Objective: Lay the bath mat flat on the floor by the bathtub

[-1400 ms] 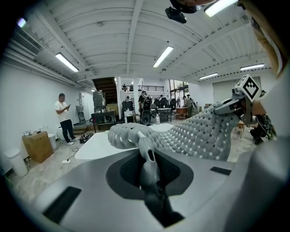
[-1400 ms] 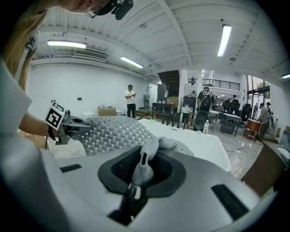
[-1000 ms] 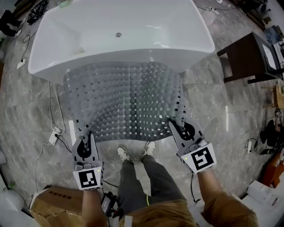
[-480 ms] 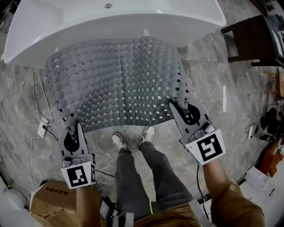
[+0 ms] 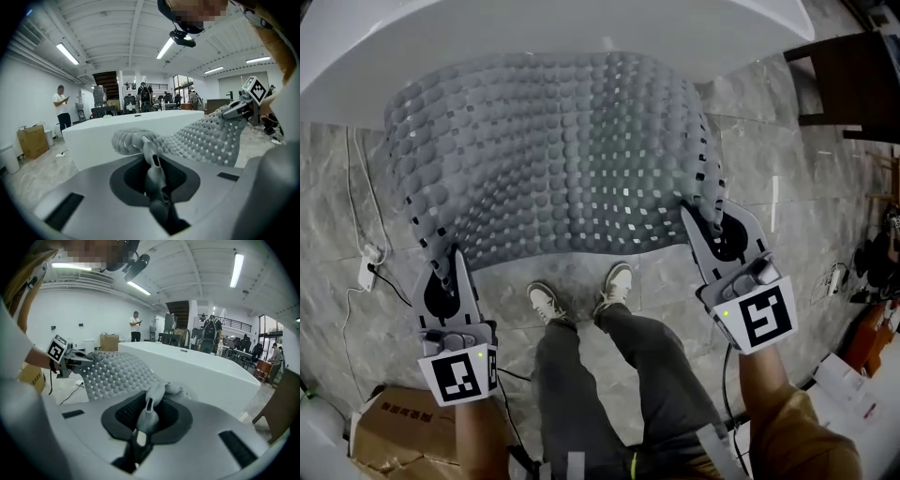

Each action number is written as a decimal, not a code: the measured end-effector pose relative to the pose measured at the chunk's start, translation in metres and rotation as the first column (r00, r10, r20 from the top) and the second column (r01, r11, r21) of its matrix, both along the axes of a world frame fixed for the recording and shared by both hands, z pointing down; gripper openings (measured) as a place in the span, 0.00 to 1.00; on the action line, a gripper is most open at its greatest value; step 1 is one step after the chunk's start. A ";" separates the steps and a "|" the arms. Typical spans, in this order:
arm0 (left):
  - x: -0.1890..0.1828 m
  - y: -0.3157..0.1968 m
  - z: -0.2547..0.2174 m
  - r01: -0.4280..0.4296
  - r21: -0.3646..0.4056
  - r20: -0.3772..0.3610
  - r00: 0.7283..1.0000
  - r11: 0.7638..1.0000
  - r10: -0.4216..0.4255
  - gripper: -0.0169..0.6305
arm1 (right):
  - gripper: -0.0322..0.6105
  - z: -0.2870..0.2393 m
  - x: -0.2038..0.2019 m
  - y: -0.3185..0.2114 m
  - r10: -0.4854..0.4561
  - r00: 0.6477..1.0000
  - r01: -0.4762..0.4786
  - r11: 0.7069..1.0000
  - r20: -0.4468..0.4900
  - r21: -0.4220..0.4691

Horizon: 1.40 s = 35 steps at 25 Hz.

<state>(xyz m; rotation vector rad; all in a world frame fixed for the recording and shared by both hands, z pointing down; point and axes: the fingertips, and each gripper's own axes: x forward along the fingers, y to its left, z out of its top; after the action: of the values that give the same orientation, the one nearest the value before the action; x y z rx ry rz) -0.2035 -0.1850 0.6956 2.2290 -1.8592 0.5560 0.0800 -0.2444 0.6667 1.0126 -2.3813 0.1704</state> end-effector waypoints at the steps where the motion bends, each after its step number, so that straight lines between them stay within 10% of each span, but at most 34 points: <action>1: 0.000 -0.001 0.012 -0.004 -0.003 0.002 1.000 1.000 0.004 0.09 | 0.12 0.012 0.000 -0.001 -0.005 1.000 0.005 1.000 -0.008 0.002; 35: -0.026 -0.063 0.262 -0.089 0.032 0.067 0.994 0.995 0.087 0.09 | 0.12 0.255 -0.016 -0.063 -0.040 0.999 0.044 0.989 -0.033 0.144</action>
<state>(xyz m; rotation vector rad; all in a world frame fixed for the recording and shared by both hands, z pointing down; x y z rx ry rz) -0.2295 -0.2478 0.9576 2.3522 -1.8217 0.6237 0.0639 -0.3072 0.9213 1.0221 -2.4133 -0.0335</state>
